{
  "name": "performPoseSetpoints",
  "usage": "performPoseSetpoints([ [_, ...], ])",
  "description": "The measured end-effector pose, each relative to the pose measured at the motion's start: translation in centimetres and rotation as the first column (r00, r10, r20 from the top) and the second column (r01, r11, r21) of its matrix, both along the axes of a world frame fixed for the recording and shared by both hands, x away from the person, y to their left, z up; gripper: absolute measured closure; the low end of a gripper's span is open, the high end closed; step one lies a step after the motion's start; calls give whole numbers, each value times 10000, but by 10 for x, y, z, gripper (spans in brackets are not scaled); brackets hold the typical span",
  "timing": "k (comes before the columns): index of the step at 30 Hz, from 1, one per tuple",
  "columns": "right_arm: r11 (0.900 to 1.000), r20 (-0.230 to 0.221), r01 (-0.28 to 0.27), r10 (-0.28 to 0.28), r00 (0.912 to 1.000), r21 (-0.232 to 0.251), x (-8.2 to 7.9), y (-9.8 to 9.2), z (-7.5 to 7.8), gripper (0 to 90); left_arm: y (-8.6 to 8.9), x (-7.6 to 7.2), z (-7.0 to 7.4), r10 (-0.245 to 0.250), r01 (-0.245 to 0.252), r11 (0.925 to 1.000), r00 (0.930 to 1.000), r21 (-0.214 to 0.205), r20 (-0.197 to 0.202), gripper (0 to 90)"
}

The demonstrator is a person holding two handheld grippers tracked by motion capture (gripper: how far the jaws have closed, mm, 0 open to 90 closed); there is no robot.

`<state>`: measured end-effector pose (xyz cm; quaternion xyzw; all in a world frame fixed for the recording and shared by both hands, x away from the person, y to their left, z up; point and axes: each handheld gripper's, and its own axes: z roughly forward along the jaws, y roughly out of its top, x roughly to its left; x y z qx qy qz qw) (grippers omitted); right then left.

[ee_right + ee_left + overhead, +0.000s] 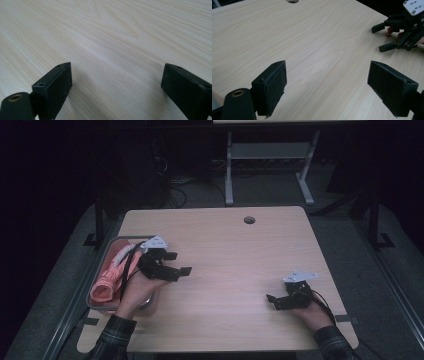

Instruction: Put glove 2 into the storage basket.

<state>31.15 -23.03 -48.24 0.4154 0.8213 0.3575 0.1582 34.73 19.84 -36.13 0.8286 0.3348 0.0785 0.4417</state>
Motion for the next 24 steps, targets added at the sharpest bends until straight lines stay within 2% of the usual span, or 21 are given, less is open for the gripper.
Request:
performPoseSetpoints([
  [10,9999,11,-114,114,9999,-71,0,0,0,96,-29,-5,-21,-385,386,9984,9993,425,-39,153],
  [12,10000,-15,-94,94,10000,-12,0,0,0,96,-33,-6,-24,-478,473,9977,9988,476,78,153],
  [13,10000,-10,-96,96,10000,-15,0,0,0,96,-36,-8,-26,-460,461,9982,9989,380,-39,153],
  [14,10000,-16,-95,95,10000,-15,0,0,0,96,-38,-8,-28,-546,547,9974,9985,468,-42,153],
  [19,10000,-11,-99,99,10000,-13,0,0,0,96,-49,-13,-38,-663,647,9948,9976,780,182,153],
  [21,9999,-6,-104,104,9999,-17,0,0,0,96,-54,-15,-43,-682,671,9949,9976,758,117,153],
  [24,9999,-7,-104,104,9999,-16,0,0,0,96,-61,-17,-50,-787,758,9921,9966,1003,254,153],
])
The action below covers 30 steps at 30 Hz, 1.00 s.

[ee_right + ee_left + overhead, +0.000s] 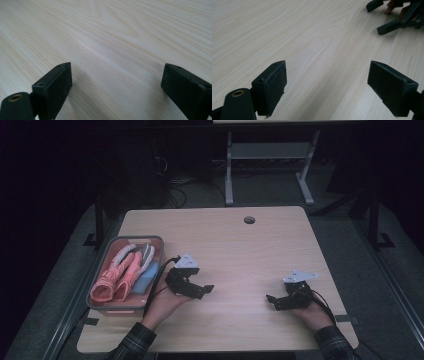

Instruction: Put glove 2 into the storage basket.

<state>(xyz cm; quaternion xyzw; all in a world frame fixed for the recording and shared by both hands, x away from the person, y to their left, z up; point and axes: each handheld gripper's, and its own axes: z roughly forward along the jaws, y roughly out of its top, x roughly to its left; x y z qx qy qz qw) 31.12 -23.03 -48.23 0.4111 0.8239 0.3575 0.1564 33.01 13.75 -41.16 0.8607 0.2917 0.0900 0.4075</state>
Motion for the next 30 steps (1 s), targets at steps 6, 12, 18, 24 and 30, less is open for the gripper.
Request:
performPoseSetpoints([
  [6,10000,-15,9,-9,10000,9,0,0,0,96,-12,-4,-17,-288,290,9989,9996,358,-41,153],
  [12,10000,1,1,-1,10000,3,0,0,0,96,-21,-6,-32,-511,522,9957,9986,768,-169,153],
  [18,10000,-1,1,-1,10000,3,0,0,0,96,-33,-11,-47,-755,793,9908,9964,1100,-377,152],
  [24,10000,0,0,0,10000,3,0,0,0,96,-38,-11,-53,-824,859,9867,9961,1378,-308,147],
  [30,10000,-5,1,-1,10000,2,0,0,0,96,-38,-11,-61,-874,878,9871,9961,1342,-87,130],
])
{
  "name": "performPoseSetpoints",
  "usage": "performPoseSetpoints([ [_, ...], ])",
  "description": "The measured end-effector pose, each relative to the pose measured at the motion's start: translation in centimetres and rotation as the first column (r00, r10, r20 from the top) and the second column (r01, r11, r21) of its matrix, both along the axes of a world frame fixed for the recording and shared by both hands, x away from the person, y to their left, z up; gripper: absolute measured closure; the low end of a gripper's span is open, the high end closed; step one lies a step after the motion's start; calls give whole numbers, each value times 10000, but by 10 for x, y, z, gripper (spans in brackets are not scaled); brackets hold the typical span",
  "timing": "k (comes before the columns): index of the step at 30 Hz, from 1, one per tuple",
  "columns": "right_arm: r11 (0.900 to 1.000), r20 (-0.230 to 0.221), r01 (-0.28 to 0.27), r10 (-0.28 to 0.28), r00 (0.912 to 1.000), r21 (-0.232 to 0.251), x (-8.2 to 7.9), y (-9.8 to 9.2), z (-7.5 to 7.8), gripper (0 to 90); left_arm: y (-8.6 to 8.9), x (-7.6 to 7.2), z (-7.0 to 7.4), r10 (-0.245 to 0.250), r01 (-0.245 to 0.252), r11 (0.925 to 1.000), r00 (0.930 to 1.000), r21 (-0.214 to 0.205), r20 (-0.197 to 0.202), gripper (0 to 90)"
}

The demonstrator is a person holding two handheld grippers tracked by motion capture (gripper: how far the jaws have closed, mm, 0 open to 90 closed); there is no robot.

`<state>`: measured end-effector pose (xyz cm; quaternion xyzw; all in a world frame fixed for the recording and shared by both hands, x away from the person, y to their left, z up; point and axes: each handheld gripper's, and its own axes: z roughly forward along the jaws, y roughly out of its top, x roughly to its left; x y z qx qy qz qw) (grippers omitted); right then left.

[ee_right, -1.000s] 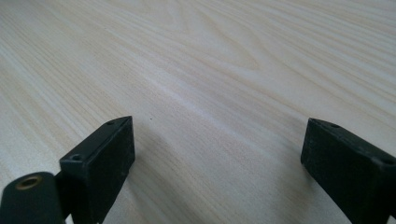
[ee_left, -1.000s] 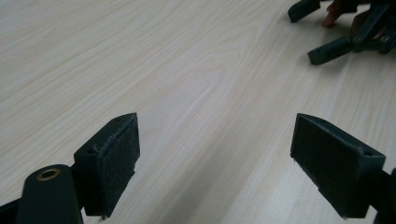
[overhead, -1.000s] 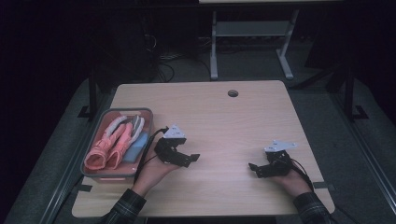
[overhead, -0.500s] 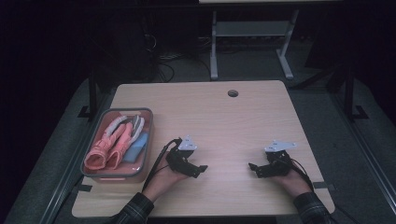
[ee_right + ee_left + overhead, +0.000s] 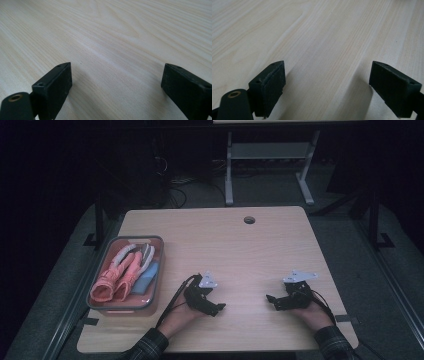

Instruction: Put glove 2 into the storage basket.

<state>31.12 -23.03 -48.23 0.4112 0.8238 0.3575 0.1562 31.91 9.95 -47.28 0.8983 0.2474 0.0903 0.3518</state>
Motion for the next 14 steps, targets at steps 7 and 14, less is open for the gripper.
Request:
performPoseSetpoints([
  [7,10000,-17,1,-1,10000,13,0,0,0,96,1,-2,-6,-206,223,9986,9992,-483,352,125],
  [14,10000,-8,-7,7,10000,3,0,0,0,96,1,-2,-6,-208,225,9986,9992,-478,354,125],
])
